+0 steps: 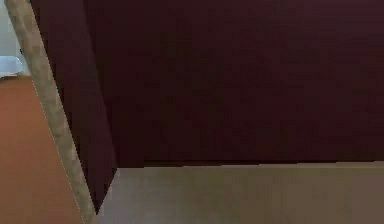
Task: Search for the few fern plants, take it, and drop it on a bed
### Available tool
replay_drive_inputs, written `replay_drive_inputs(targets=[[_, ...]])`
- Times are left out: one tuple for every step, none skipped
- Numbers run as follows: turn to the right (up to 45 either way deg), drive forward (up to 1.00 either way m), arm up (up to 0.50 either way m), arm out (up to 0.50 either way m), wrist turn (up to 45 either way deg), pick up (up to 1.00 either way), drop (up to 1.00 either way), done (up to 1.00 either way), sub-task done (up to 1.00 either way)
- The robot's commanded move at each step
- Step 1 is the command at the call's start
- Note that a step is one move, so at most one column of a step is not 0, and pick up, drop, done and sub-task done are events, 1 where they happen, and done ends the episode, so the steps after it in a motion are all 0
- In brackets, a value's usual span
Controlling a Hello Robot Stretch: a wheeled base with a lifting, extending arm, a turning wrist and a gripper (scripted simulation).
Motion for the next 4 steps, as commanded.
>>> replay_drive_inputs(targets=[[45.0, 0.0, 0.0, 0.0, 0.0, 0.0, 0.0, 0.0, 0.0], [30.0, 0.0, 0.0, 0.0, 0.0, 0.0, 0.0, 0.0, 0.0], [0.0, 0.0, 0.5, 0.0, 0.0, 0.0, 0.0, 0.0, 0.0], [0.0, 0.0, 0.38, 0.0, 0.0, 0.0, 0.0, 0.0, 0.0]])
